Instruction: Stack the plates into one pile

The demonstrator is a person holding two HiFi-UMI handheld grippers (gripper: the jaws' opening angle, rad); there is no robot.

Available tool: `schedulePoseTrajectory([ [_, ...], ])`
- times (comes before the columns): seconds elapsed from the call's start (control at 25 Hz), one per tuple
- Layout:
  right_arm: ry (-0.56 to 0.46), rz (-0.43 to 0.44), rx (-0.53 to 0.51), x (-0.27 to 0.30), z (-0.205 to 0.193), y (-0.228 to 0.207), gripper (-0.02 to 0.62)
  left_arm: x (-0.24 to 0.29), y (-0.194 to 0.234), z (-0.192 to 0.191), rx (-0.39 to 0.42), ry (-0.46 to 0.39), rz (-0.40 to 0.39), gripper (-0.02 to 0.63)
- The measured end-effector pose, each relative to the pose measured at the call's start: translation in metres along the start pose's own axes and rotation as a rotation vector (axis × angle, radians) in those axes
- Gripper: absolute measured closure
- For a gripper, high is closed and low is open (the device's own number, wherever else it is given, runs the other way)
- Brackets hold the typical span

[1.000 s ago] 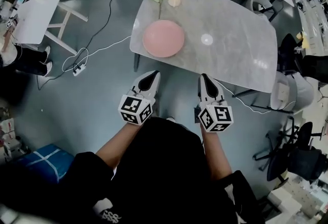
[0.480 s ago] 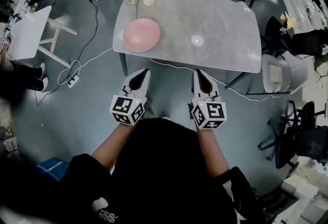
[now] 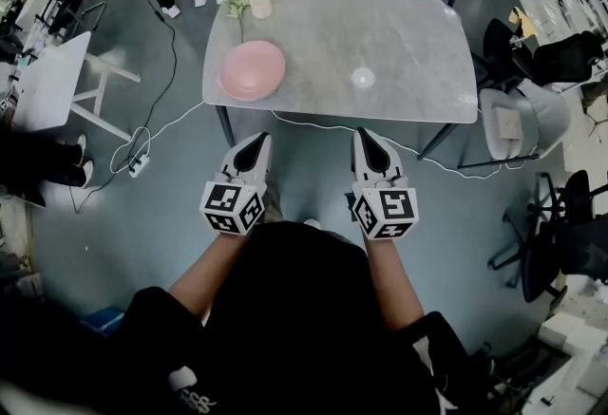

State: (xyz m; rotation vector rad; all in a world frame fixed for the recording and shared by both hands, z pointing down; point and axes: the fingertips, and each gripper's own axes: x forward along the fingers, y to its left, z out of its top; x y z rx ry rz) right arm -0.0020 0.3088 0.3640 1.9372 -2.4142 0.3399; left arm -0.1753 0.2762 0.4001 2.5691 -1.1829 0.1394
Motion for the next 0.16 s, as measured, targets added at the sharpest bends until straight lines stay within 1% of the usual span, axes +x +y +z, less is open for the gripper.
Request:
schedulePoseTrajectory([
  [0.16, -0.002, 0.008, -0.012, -0.0073, 0.0003, 0.0100, 0.583, -0.0119, -0.0033, -0.0014, 0.012, 0.011, -0.011, 0.591],
])
